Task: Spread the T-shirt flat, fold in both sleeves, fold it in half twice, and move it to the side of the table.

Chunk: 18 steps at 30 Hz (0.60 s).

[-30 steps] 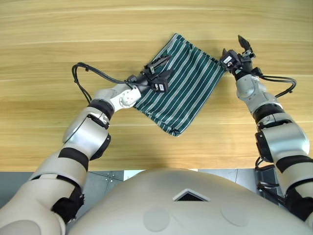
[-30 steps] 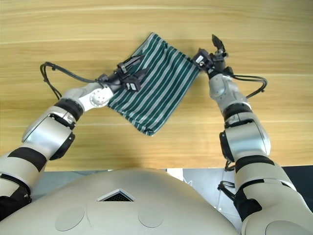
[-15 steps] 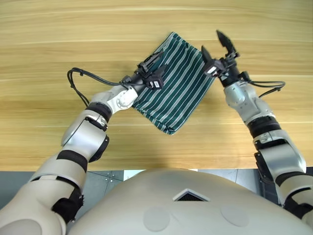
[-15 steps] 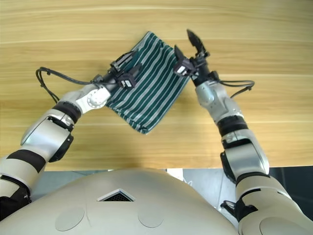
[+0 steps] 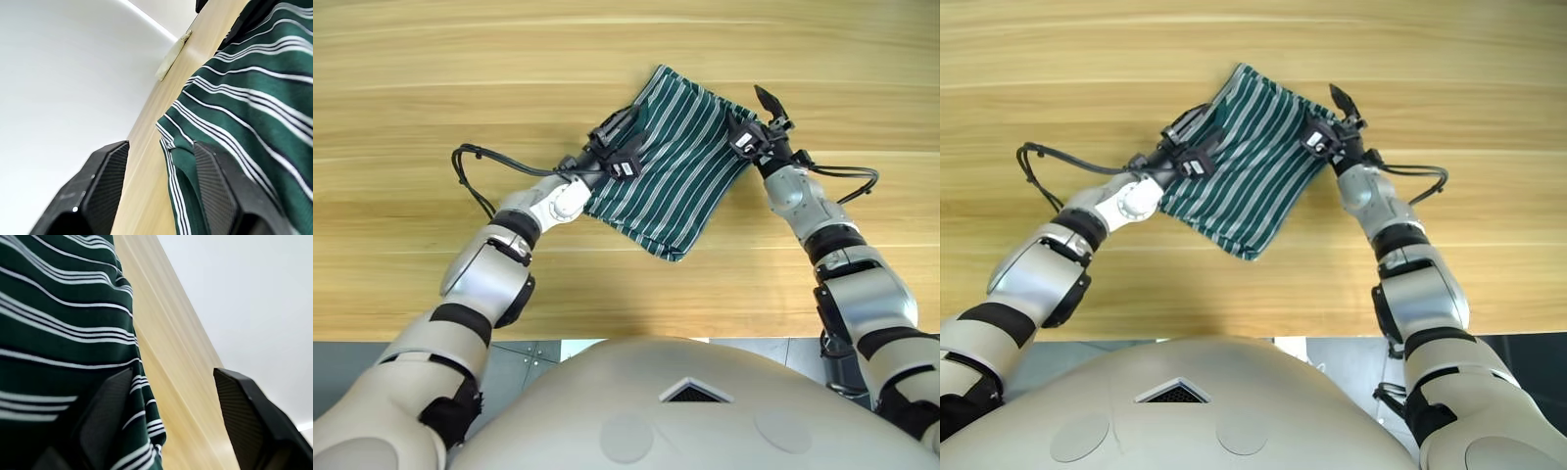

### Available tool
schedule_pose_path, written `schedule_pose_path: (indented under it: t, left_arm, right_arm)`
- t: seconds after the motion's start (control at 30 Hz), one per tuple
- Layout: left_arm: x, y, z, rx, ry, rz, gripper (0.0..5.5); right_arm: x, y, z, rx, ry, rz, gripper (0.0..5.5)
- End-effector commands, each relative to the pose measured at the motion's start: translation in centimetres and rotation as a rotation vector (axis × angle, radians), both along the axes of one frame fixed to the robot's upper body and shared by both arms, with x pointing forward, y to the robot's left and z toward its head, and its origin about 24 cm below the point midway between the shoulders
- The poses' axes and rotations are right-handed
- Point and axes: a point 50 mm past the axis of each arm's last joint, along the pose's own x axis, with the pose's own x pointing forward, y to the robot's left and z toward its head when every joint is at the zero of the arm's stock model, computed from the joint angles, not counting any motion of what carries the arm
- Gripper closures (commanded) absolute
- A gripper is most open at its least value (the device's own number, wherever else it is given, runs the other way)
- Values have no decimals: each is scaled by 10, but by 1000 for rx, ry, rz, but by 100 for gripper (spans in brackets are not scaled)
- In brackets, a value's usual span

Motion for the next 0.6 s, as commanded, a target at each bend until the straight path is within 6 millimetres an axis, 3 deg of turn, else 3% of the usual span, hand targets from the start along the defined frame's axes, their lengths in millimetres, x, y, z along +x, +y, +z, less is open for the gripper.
schedule_pose_path:
  t: [0.03, 0.1, 0.2, 0.27, 0.33, 0.43, 0.5, 0.6]
  left_arm:
    - [-10, 19, -20, 91, 85, 52, 307]
    - [-9, 14, -18, 77, 78, 45, 307]
    - [-6, 8, -13, 49, 63, 39, 307]
    - [-6, 7, -12, 29, 55, 43, 307]
    - [-6, 7, -10, 4, 45, 48, 307]
    - [-7, 11, 2, -94, -24, 53, 307]
    - [-12, 21, 22, -199, -115, 35, 307]
    - [-11, 50, 66, -321, -277, 89, 307]
  right_arm:
    - [-9, 3, -4, 19, -12, 41, 245]
    - [-6, 17, 20, 108, -177, 120, 245]
    - [-16, 41, 75, 322, -499, 259, 245]
    - [-31, 51, 95, 448, -565, 330, 245]
    - [-42, 57, 102, 515, -548, 384, 245]
    - [-60, 65, 89, 491, -385, 482, 245]
    - [-75, 70, 66, 367, -222, 571, 245]
    - [-117, 77, 24, 127, 75, 784, 245]
